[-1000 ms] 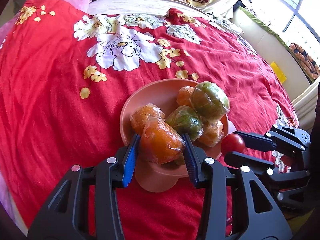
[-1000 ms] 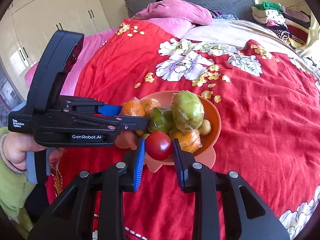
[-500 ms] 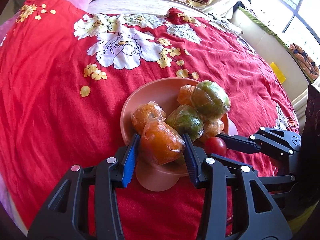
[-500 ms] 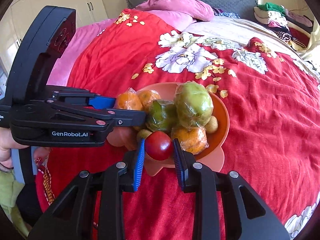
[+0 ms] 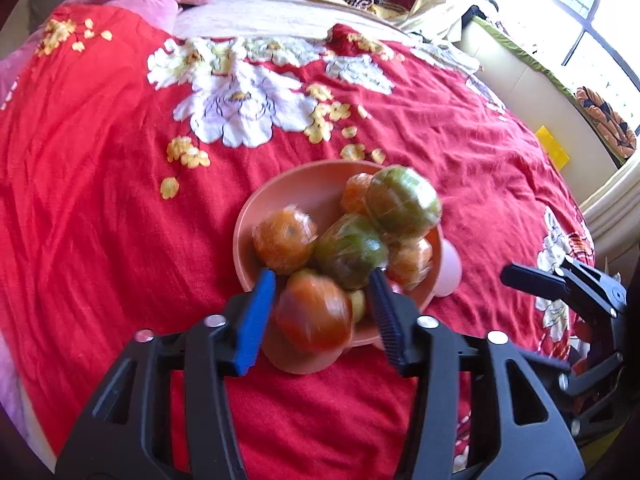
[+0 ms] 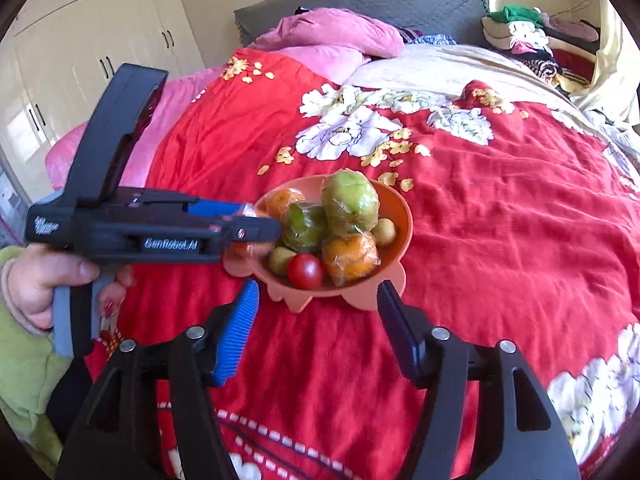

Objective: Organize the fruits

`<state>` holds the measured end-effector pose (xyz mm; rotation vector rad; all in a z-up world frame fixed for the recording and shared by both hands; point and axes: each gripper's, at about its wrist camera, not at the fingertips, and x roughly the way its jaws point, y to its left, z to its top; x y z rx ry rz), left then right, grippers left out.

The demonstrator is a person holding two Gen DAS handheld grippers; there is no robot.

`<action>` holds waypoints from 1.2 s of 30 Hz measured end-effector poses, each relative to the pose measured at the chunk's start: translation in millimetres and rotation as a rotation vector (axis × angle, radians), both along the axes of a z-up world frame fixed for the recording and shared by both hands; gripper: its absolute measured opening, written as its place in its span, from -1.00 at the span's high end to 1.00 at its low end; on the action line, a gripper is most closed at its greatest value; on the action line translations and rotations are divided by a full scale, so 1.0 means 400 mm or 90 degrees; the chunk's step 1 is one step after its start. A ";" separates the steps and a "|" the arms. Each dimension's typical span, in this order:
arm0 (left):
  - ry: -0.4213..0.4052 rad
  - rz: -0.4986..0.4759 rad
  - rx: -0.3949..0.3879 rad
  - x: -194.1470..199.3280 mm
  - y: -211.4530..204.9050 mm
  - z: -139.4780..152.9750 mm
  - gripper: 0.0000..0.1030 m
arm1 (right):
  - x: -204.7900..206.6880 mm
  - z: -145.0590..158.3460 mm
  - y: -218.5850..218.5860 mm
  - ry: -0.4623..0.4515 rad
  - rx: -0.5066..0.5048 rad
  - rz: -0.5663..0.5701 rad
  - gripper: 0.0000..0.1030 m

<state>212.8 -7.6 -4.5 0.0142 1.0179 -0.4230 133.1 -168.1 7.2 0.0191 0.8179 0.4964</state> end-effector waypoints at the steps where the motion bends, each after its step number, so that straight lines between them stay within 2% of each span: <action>1: -0.005 0.001 -0.001 -0.006 0.000 0.007 0.07 | -0.010 0.005 -0.004 -0.003 0.002 -0.002 -0.40; 3: -0.016 0.004 -0.003 -0.022 -0.001 0.024 -0.05 | -0.039 0.018 -0.012 -0.009 0.004 -0.001 -0.44; 4: -0.021 0.006 -0.005 -0.033 -0.001 0.034 -0.10 | -0.055 0.022 -0.014 -0.014 -0.001 -0.003 -0.54; 7: -0.039 0.018 -0.009 -0.073 0.000 0.059 -0.36 | -0.096 0.028 -0.019 -0.022 -0.008 -0.007 -0.66; 9: -0.050 0.029 -0.005 -0.105 0.000 0.071 -0.67 | -0.122 0.033 -0.028 -0.028 -0.008 -0.015 -0.76; 12: -0.060 0.046 0.010 -0.159 0.003 0.077 -0.81 | -0.147 0.038 -0.037 -0.039 -0.021 -0.034 -0.82; 17: -0.069 0.080 0.028 -0.257 0.025 0.058 -0.81 | -0.177 0.040 -0.065 -0.055 -0.034 -0.060 -0.90; 22: -0.059 0.106 0.011 -0.336 0.039 0.024 -0.81 | -0.201 0.019 -0.082 -0.051 -0.042 -0.074 -0.91; 36: -0.056 0.135 0.031 -0.374 0.044 0.000 -0.81 | -0.233 -0.003 -0.068 -0.039 -0.050 -0.059 -0.91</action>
